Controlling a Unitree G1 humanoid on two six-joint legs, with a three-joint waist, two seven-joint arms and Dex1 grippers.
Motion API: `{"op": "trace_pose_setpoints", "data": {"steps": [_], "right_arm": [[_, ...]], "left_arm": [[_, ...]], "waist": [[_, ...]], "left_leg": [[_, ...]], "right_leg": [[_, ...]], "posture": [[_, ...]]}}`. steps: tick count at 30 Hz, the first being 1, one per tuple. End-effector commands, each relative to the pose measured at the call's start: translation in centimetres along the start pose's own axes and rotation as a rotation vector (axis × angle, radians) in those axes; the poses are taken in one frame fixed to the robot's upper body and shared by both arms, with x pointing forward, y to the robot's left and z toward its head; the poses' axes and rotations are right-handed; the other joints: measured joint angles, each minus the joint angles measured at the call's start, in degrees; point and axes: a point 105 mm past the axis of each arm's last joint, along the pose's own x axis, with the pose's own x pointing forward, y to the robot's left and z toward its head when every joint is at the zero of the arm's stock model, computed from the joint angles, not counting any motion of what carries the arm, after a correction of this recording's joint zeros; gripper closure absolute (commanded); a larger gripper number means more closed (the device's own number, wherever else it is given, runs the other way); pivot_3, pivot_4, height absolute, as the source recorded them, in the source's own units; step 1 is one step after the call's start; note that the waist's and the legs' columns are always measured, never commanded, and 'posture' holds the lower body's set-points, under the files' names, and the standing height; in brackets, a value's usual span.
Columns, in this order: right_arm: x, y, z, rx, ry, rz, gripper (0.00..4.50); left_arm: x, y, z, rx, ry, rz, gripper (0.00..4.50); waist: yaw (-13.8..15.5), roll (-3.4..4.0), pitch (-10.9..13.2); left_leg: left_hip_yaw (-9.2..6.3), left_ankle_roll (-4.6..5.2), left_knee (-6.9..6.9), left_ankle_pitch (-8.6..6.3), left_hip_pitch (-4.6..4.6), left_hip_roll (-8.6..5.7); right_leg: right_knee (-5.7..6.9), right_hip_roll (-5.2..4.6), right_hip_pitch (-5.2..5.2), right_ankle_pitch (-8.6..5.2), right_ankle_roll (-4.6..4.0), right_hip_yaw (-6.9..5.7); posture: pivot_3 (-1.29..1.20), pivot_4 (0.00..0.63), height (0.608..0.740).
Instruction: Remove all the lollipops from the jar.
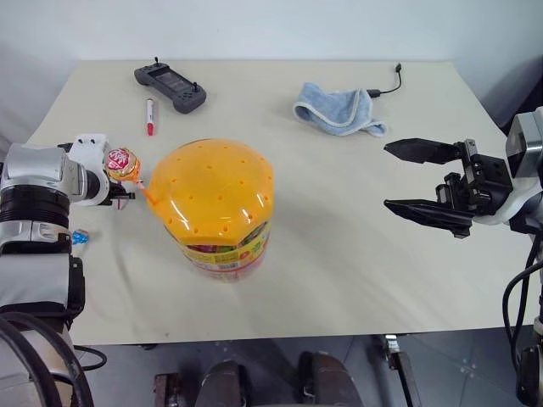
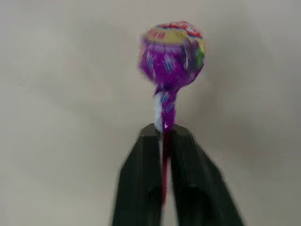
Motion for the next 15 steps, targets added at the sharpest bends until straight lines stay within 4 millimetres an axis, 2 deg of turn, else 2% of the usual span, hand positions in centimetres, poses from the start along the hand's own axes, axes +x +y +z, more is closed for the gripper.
{"op": "trace_pose_setpoints", "data": {"steps": [1, 5, 8, 10, 13, 15], "right_arm": [[0.0, -0.1, 1.0, -0.054, -0.01, -0.004, 0.0], [-0.2, -0.4, 1.1, -0.071, 0.002, -0.013, 0.0], [-0.3, -0.3, 1.3, -0.076, 0.007, -0.016, 0.0], [-0.4, -0.2, 1.3, -0.075, 0.013, -0.021, 0.0], [-0.6, -0.1, 1.3, -0.075, 0.019, -0.029, 0.0], [-0.7, -0.1, 1.2, -0.073, 0.024, -0.031, 0.0]], "left_arm": [[-1.5, 0.3, 1.7, 0.017, -0.049, 0.012, 2.88], [-4.1, 0.2, 3.2, 0.076, -0.102, 0.014, 1.57], [-6.9, -0.3, 3.9, 0.135, -0.151, -0.021, 0.61], [-9.6, -0.3, 3.9, 0.174, -0.192, -0.059, 0.01], [-11.8, -0.6, 3.3, 0.213, -0.237, -0.119, 0.01], [-13.7, -1.6, 2.3, 0.288, -0.316, -0.257, 0.01]], "waist": [[0.0, 0.0, 0.0], [-0.05, -0.08, 0.05], [-0.12, -0.13, 0.07], [-0.32, -0.12, 0.07], [-0.45, -0.12, 0.07], [-0.39, -0.12, 0.07]], "left_leg": [[-0.01, 0.0, 0.0, 0.0, 0.0, 0.0], [-0.02, 0.0, 0.0, 0.0, -0.01, 0.0], [-0.03, 0.0, 0.01, 0.0, -0.02, 0.01], [-0.03, 0.0, 0.02, 0.0, -0.01, 0.01], [-0.02, 0.0, 0.0, 0.0, 0.02, 0.01], [-0.02, 0.0, 0.01, 0.0, 0.02, 0.03]], "right_leg": [[0.0, 0.0, 0.0, 0.0, 0.0, 0.0], [0.0, 0.0, -0.01, 0.0, 0.0, 0.0], [0.0, 0.0, -0.01, 0.0, 0.0, 0.0], [0.0, -0.01, -0.02, 0.0, 0.0, 0.0], [0.08, -0.03, -0.11, 0.0, 0.0, 0.01], [0.14, -0.05, -0.12, 0.0, 0.0, 0.02]], "posture": [[0.0, 0.15, 0.74], [0.0, 0.15, 0.74], [0.0, 0.15, 0.74], [0.0, 0.15, 0.74], [0.0, 0.15, 0.74], [0.0, 0.15, 0.74]]}}
